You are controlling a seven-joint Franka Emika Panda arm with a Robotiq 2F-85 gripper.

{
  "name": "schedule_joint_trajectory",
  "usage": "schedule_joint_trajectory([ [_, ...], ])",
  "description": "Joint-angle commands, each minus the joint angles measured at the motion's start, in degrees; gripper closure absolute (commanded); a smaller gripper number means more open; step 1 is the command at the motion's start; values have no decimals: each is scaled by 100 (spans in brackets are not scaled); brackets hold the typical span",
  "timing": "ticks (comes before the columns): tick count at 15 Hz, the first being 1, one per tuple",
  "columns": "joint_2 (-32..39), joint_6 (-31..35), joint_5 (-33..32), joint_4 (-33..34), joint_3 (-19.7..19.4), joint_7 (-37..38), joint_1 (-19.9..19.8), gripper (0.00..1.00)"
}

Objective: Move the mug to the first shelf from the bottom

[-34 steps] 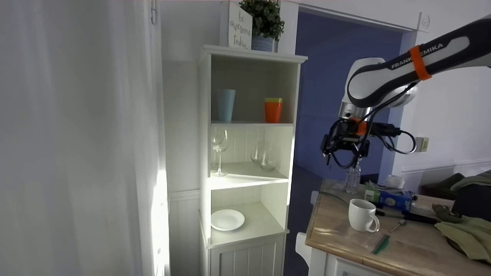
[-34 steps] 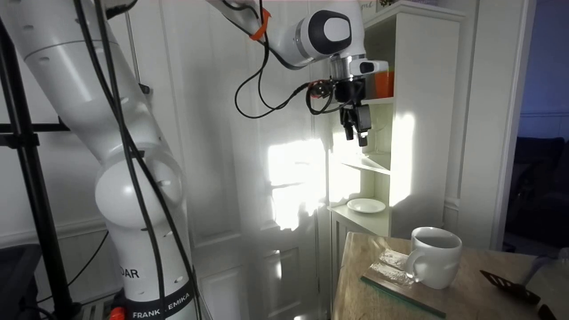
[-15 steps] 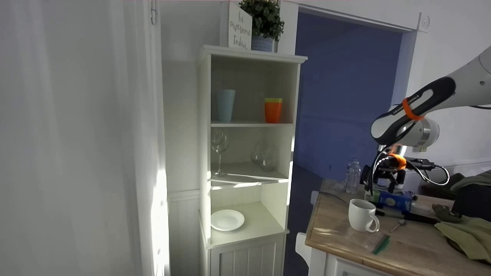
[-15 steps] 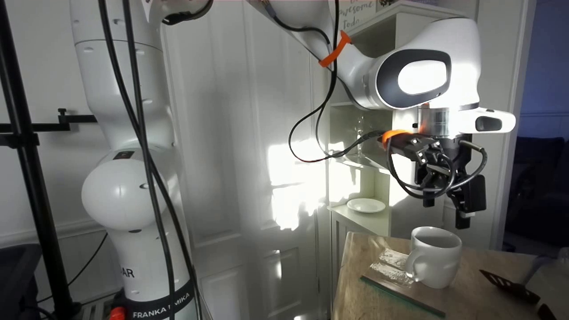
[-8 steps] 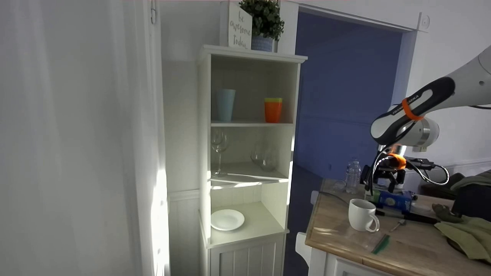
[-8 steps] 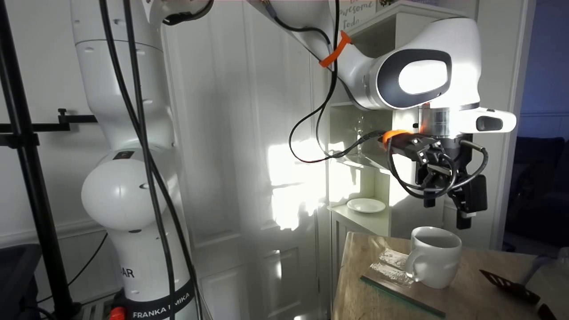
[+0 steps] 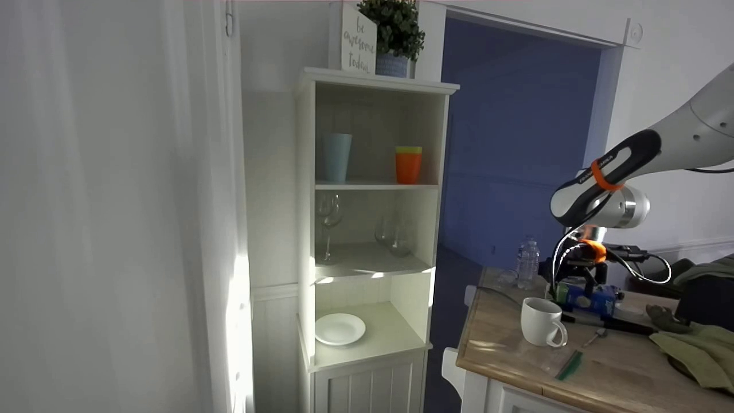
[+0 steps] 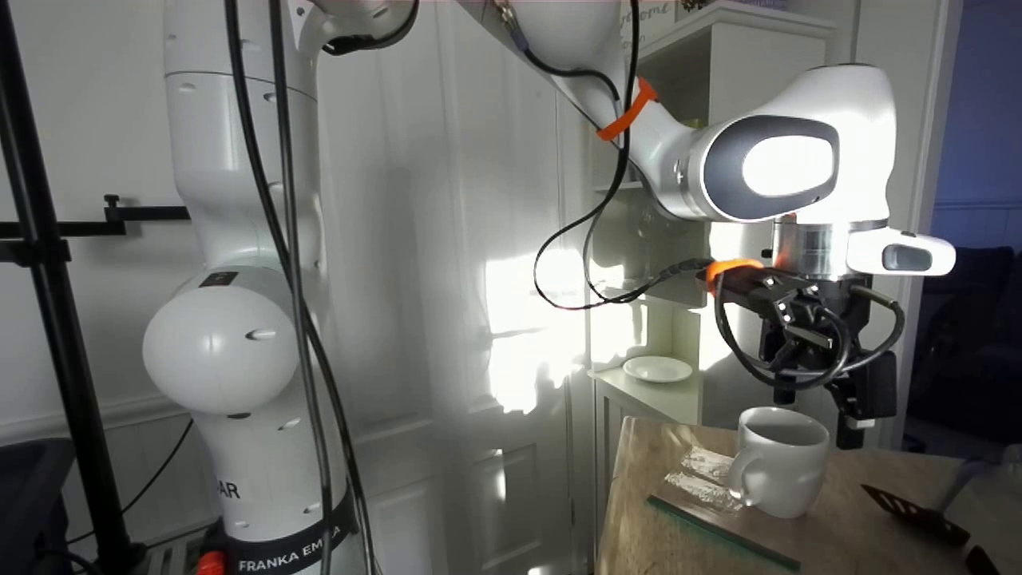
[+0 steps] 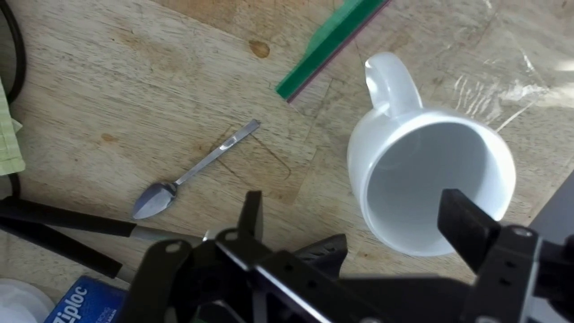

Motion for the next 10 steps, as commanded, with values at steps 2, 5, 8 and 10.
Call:
schedule_joint_trajectory([
  [2,335,-142,51,294,15,-207,-111,0],
  [5,413,-111,292,296,78,-461,-138,27],
  [8,482,-89,414,287,106,-583,-142,47],
  [10,508,-63,545,288,132,-687,-153,41],
])
